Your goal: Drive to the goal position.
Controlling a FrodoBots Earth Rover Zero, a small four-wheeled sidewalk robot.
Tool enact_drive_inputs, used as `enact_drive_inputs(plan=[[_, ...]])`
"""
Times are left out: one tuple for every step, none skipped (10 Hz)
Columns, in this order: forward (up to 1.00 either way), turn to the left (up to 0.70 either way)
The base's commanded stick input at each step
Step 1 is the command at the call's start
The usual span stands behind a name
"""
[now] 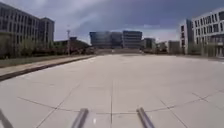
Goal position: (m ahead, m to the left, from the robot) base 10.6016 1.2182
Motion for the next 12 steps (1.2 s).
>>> enact_drive_inputs(plan=[[1.00, 0.00], [1.00, 0.00], [1.00, 0.00], [1.00, 0.00], [1.00, 0.00], [1.00, 0.00], [1.00, 0.00], [1.00, 0.00], [1.00, -0.06], [1.00, -0.34], [1.00, -0.34], [1.00, -0.20]])
